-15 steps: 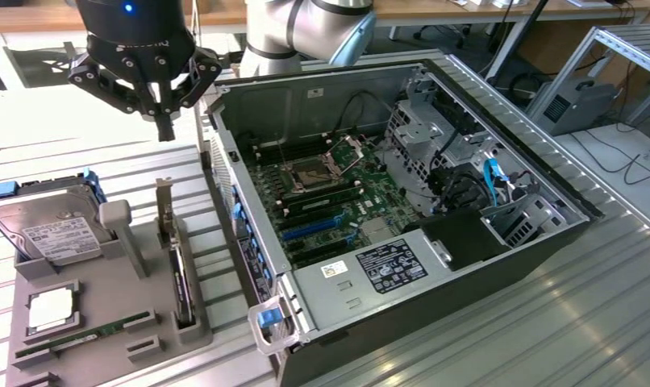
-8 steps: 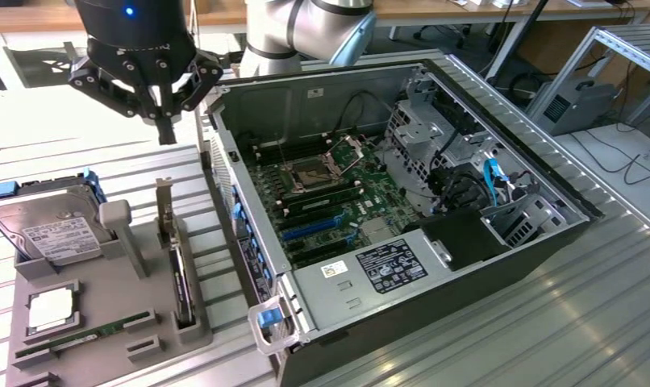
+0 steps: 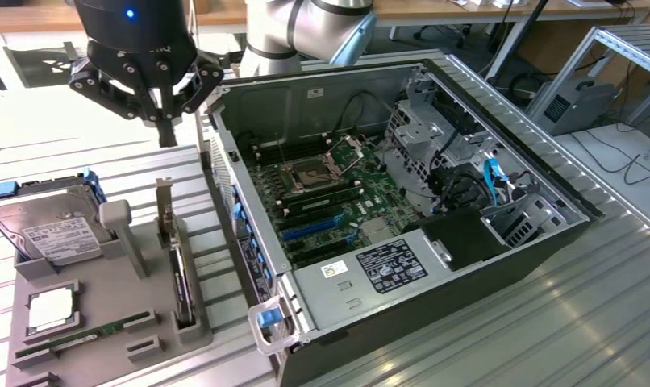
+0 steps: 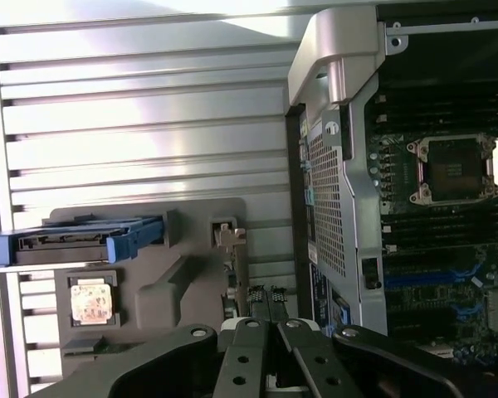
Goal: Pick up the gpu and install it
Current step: 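Reach for the gpu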
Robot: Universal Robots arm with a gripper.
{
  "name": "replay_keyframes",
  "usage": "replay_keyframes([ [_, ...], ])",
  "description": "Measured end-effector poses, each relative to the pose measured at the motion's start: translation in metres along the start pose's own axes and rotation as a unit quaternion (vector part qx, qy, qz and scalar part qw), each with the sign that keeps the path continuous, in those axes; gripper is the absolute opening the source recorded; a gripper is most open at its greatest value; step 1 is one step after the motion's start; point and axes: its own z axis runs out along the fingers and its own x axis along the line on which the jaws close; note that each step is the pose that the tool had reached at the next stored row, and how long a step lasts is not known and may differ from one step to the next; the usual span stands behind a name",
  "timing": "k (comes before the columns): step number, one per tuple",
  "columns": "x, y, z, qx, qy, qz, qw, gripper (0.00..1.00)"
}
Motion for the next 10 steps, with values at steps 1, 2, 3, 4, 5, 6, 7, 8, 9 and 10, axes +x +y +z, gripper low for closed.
replay_keyframes([
  [1,-0.0001,-0.0013,0.0,0.0001,0.0,0.0,1.0,0.11],
  [2,-0.0002,-0.0019,-0.0001,0.0003,0.0,0.0,1.0,0.11],
  [3,-0.0002,-0.0021,-0.0001,0.0003,0.0,0.0,1.0,0.11],
  [4,-0.0004,-0.0046,-0.0002,0.0023,-0.0002,0.0,1.0,0.11],
  [5,-0.0006,-0.0077,-0.0003,0.0048,-0.0004,0.0,1.0,0.11],
  [6,-0.0006,-0.0079,-0.0003,0.0049,-0.0004,0.0,1.0,0.11],
  [7,-0.0006,-0.0081,-0.0003,0.0051,-0.0004,0.0,1.0,0.11],
  [8,-0.0006,-0.0083,-0.0003,0.0053,-0.0004,0.0,1.0,0.11],
  [9,-0.0006,-0.0085,-0.0003,0.0056,-0.0004,0.0,1.0,0.11],
  [10,-0.0007,-0.0087,-0.0004,0.0057,-0.0004,0.0,1.0,0.11],
])
